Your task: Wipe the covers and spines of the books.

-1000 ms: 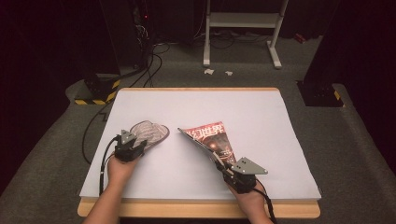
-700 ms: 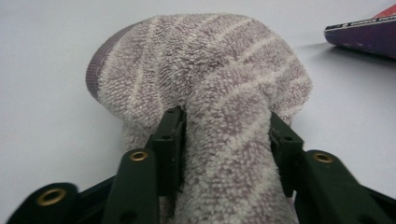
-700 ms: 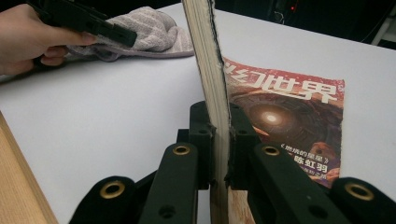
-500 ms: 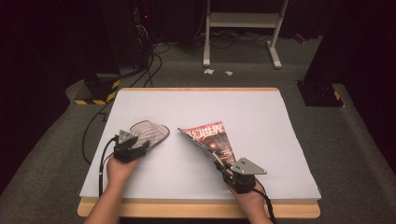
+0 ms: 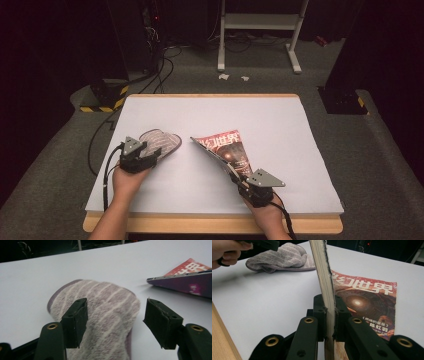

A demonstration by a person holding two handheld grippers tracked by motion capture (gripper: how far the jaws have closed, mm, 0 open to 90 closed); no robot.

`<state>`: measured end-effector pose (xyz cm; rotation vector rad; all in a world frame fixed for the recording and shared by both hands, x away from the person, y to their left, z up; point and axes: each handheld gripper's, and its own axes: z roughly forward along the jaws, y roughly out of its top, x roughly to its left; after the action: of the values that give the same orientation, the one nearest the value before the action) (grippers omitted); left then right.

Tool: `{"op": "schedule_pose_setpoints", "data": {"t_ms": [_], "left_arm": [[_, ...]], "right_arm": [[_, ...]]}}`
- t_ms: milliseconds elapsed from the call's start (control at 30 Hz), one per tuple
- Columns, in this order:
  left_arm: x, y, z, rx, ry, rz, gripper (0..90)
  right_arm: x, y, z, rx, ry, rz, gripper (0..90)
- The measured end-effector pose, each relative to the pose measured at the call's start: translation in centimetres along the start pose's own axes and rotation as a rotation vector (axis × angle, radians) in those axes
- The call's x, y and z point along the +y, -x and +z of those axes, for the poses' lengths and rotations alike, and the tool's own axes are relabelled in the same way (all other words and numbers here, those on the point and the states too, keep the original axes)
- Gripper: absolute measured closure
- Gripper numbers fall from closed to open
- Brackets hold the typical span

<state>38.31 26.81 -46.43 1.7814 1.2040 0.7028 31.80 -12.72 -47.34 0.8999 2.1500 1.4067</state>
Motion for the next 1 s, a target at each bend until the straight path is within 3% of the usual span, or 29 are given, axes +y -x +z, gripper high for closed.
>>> {"op": "schedule_pose_setpoints", "data": {"t_ms": [333, 533, 633, 733, 800, 1000], "left_arm": [[1.0, 3.3, -0.4, -0.114, 0.057, 0.056, 39.4], [0.0, 5.9, -0.7, -0.199, 0.051, 0.072, 36.3], [-1.1, 7.0, -0.8, -0.207, 0.043, 0.108, 34.8], [-2.3, 7.6, -1.0, -0.211, 0.031, 0.117, 33.3], [-2.8, 7.8, -0.9, -0.193, 0.016, 0.129, 32.0], [-4.0, 7.0, -0.6, -0.188, -0.006, 0.076, 28.0]], "right_arm": [[0.0, 0.0, 0.1, 0.0, -0.006, -0.004, 83.9], [0.1, -0.1, 0.2, -0.009, -0.018, -0.017, 83.4], [0.1, -0.2, 0.3, -0.013, -0.025, -0.018, 82.9], [0.2, -0.4, 0.5, -0.019, -0.037, -0.023, 82.8], [0.2, -0.4, 0.6, -0.024, -0.038, -0.021, 82.9], [0.4, -0.3, 0.9, -0.026, -0.05, -0.009, 83.3]]}}
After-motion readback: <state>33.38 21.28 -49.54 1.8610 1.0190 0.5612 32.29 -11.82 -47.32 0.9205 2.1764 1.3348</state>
